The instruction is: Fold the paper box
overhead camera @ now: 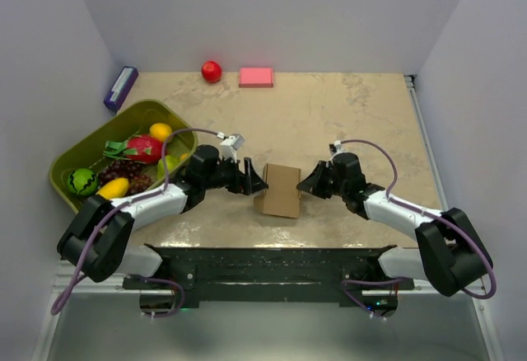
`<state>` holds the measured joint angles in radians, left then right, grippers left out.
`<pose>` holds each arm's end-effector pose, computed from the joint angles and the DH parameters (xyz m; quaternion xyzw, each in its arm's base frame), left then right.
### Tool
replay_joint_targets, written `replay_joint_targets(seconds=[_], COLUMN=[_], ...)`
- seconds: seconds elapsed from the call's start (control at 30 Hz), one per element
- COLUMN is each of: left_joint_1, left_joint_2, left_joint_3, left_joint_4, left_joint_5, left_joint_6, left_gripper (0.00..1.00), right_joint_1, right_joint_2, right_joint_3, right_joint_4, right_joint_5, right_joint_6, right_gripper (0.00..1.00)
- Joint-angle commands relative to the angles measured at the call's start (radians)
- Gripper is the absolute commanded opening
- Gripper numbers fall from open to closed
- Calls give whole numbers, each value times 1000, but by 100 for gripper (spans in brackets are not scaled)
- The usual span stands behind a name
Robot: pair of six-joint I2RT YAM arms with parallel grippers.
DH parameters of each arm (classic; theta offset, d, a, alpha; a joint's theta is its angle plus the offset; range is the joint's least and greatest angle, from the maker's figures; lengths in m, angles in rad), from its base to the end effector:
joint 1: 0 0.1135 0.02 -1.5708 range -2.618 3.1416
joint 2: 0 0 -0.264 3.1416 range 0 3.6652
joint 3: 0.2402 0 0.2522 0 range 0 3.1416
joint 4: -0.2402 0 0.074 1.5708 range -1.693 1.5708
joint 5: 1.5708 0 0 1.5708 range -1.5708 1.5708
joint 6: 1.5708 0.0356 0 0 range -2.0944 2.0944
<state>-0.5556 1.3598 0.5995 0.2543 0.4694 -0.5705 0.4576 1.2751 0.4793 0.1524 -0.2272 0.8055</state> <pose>0.2260 -0.1593 0.1951 0.1118 0.8388 -0.4329 0.3105 0.2156 0.1151 0.1678 0.1039 0.8840 0.3442 0.2988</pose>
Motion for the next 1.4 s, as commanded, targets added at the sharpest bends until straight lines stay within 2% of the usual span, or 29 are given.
replay_joint_targets(seconds=[0.0,0.53,0.93,1.2,1.37], left_joint_1=[5,5,-46,-61,-72], left_joint_2=[33,148,246,295,352], left_joint_3=[-40,-72,-61,-53,-49], left_joint_4=[253,364,473,562,648], left_joint_5=[44,-58,-14,2,41], left_joint_6=[-146,-262,-316,-364,-413], left_gripper=[80,80,78,67,49], right_joint_1=[-5,-13,-14,-16,-14], right_joint_2=[32,64,64,50,33], right_joint_3=[-50,-76,-76,-73,-70], right_joint_4=[-53,-14,-7,-10,-17], right_joint_5=[29,28,23,23,34], right_joint_6=[-6,-2,0,-20,-35], right_gripper=[0,0,0,0,0])
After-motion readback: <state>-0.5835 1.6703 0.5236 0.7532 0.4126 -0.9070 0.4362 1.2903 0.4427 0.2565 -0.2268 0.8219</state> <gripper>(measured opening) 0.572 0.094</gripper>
